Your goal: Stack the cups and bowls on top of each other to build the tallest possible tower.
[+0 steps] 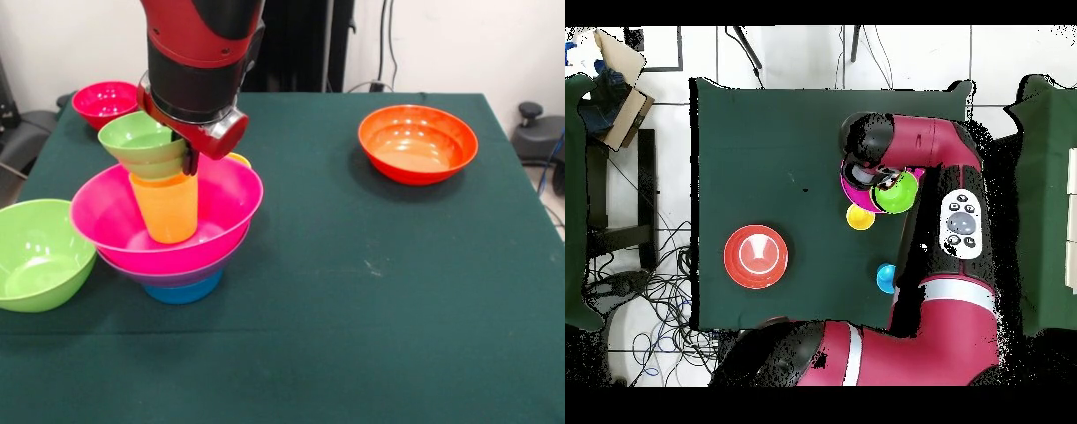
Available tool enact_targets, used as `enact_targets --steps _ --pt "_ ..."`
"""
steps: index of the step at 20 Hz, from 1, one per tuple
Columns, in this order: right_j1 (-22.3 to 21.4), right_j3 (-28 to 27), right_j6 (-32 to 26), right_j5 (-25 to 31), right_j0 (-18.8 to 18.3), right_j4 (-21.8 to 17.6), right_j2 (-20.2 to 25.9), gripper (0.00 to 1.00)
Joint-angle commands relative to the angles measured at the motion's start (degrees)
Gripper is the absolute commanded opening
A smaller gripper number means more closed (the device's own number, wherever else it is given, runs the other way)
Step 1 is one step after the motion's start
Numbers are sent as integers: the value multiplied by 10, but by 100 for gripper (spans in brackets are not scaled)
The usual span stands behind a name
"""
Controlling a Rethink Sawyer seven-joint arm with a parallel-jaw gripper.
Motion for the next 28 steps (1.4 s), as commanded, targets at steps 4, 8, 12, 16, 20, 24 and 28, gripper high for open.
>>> enact_targets --steps 4,8,12,16,20,24,28 --pt "18 26 -140 28 -11 -18 66 100" --pt "19 22 -134 54 -11 -13 66 100" --pt "16 24 -121 54 -9 -11 64 100" --pt "13 26 -123 56 -9 -12 64 100" --pt "6 28 -121 63 -8 -10 64 100" --pt "-5 34 -120 70 -7 -7 64 100" --pt "-14 40 -123 67 -7 -6 66 100"
